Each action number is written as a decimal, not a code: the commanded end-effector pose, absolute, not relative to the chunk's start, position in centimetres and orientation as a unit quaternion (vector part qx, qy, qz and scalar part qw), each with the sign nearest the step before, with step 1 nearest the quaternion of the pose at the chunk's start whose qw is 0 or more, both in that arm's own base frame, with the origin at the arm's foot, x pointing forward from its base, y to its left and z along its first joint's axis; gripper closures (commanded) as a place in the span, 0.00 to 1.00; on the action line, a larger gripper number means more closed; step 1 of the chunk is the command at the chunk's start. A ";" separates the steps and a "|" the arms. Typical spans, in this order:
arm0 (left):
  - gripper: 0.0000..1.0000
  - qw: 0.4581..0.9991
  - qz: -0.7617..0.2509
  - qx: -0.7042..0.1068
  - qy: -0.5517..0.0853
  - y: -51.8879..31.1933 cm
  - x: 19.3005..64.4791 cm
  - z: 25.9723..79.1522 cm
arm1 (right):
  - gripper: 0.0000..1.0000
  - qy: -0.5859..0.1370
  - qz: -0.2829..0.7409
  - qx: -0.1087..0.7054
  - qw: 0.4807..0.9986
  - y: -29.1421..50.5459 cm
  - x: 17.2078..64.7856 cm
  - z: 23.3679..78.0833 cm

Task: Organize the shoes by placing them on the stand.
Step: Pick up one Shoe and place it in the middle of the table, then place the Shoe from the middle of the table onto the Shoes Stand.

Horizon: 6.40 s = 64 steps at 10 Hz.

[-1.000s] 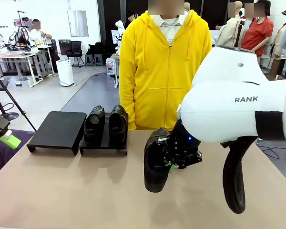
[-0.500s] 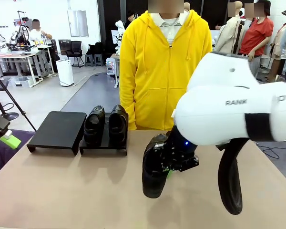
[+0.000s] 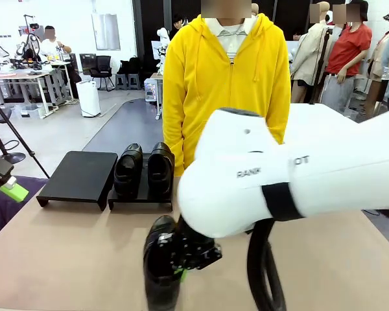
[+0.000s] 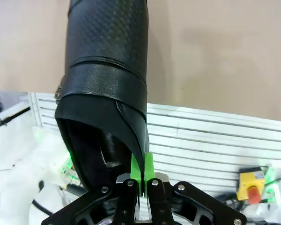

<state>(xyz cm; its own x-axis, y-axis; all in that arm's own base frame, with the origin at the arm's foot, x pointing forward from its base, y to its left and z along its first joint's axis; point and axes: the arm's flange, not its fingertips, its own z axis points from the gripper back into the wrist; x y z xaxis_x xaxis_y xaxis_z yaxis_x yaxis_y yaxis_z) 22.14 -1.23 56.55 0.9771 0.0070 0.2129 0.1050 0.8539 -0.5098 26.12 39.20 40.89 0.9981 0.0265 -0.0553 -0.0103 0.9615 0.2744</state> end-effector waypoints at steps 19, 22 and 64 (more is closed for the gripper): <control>0.00 0.955 -0.023 -0.279 -0.103 -1.3 22.0 56.6 | 0.00 0.033 0.029 0.188 0.981 27.5 26.6 49.0; 0.00 0.955 -0.023 -0.279 -0.103 -1.3 22.0 56.6 | 0.00 0.002 0.054 0.277 0.959 12.0 24.9 53.9; 0.00 0.996 0.042 -0.077 0.031 -38.2 36.0 36.4 | 0.00 -0.028 0.009 0.340 0.940 4.4 25.0 54.7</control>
